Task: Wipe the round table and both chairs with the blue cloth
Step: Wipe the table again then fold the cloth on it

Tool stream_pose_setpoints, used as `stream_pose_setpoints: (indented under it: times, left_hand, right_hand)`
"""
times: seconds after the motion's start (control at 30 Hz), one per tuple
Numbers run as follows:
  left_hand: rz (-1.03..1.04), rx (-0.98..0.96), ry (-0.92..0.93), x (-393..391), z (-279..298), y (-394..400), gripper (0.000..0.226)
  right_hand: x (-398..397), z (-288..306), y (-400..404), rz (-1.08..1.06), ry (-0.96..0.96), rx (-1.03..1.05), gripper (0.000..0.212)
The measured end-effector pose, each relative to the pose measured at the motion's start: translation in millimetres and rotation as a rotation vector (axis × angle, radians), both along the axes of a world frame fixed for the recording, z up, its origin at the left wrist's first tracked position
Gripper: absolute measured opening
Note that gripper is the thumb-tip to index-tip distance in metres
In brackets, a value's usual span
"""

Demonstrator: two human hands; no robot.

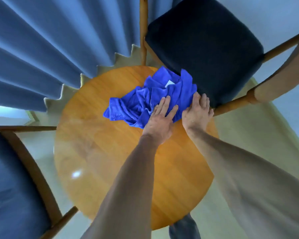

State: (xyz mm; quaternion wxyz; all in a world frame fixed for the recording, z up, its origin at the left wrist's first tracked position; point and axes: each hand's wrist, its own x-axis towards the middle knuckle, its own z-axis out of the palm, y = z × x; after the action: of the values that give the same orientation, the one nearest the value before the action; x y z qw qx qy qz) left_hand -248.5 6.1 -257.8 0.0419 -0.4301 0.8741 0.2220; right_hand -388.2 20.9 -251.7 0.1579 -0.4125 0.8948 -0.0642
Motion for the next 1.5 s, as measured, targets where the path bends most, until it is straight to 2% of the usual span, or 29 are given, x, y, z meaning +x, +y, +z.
stream_pose_setpoints:
  times: [0.13,0.17,0.23,0.3,0.37,0.47,0.57,0.7,0.9,1.2,1.37,1.5]
  left_hand:
    - [0.102,0.090,0.123,14,14,56,0.062]
    - [0.168,0.106,0.194,18,20,68,0.062]
    - [0.444,0.047,0.300,27,30,82,0.059]
    - [0.814,-0.044,0.191,47,34,86,0.055]
    - [1.112,-0.023,0.030,81,29,91,0.057]
    - [1.349,0.026,-0.206,142,9,124,0.062]
    - [1.311,0.068,-0.306,170,-12,156,0.061]
    - [1.320,0.022,-0.257,176,-28,150,0.061]
    - [1.298,-0.004,-0.187,212,-29,106,0.058]
    - [1.284,-0.086,-0.108,272,-29,28,0.055]
    - [1.338,-0.114,-0.034,280,-28,16,0.055]
    - [1.249,-0.144,0.048,280,-25,21,0.053]
  right_hand:
    - [12,7,19,0.126,0.009,-0.124,0.057]
    - [20,8,22,0.175,-0.003,-0.160,0.055]
    - [37,9,26,0.328,-0.036,-0.163,0.054]
    - [57,6,32,0.471,-0.042,-0.098,0.061]
    - [75,2,38,0.516,-0.013,-0.049,0.073]
    - [99,-7,47,0.612,0.067,-0.049,0.086]
    - [106,-18,45,0.649,0.145,-0.059,0.090]
    - [111,-33,34,0.674,0.246,-0.101,0.085]
    - [141,-31,-8,0.670,0.257,-0.099,0.084]
    - [212,-31,-97,0.672,0.181,-0.198,0.087]
    - [290,-25,-147,0.661,0.121,-0.197,0.089]
    - [318,-26,-144,0.640,0.084,-0.245,0.077]
